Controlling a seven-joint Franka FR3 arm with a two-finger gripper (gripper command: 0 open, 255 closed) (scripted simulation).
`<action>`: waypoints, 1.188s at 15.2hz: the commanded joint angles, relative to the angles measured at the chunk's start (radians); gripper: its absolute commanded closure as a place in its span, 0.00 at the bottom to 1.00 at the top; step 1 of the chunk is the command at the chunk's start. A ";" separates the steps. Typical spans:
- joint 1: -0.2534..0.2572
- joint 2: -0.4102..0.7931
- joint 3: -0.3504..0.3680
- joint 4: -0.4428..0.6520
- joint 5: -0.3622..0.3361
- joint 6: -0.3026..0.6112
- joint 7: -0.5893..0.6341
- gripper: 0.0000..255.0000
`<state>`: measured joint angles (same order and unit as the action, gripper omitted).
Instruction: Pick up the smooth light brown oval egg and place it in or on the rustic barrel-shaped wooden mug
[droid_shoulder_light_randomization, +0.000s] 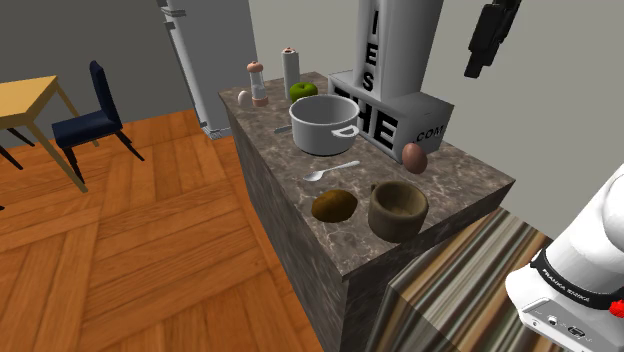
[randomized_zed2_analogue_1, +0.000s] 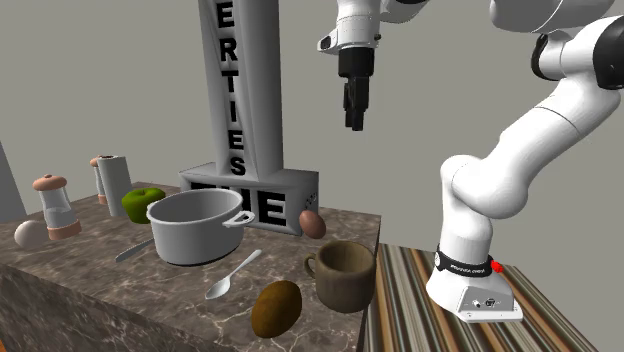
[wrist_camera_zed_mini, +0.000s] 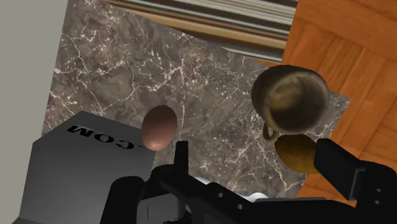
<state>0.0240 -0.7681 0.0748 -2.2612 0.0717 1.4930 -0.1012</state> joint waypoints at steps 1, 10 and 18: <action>0.000 0.000 0.000 0.000 0.000 0.000 0.000 0.00; -0.062 -0.017 -0.032 -0.314 0.012 0.399 0.043 0.00; -0.113 0.118 -0.062 -0.499 0.039 0.809 0.065 0.00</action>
<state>-0.0819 -0.6787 0.0187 -2.7370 0.1064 2.2344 -0.0353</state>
